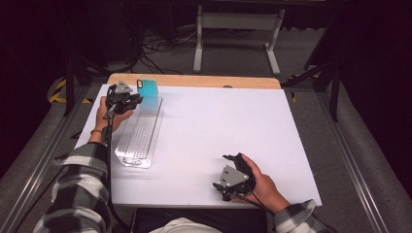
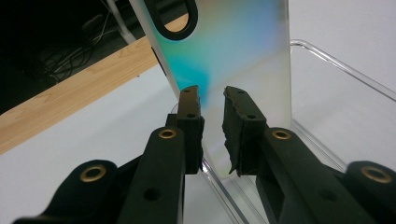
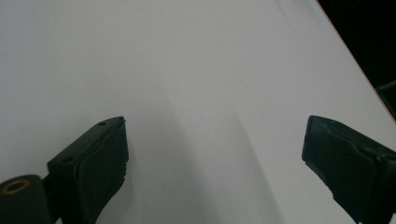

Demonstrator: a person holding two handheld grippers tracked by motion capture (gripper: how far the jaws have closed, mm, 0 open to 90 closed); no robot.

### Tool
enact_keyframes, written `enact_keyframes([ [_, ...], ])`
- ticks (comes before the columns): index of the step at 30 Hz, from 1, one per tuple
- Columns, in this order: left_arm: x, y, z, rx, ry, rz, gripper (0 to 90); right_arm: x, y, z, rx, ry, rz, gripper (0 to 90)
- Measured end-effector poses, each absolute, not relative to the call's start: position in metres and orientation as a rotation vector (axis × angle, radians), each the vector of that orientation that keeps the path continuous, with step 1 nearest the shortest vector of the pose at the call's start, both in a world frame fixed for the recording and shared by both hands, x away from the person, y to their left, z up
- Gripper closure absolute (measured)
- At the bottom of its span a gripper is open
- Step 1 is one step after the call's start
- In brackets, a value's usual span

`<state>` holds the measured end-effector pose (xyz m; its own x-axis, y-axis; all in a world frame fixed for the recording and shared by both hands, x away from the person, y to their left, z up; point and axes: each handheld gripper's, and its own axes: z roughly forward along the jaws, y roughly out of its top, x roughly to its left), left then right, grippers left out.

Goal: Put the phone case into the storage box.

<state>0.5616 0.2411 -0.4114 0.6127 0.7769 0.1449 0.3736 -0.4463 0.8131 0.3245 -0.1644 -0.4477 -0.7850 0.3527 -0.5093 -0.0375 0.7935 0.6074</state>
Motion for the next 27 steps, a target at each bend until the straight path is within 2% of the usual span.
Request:
enact_keyframes([
  [27,0.552,0.243,-0.399,2.018,0.841,0.690,76.5,0.324,-0.164,-0.438,0.300,2.349,0.934,8.0],
])
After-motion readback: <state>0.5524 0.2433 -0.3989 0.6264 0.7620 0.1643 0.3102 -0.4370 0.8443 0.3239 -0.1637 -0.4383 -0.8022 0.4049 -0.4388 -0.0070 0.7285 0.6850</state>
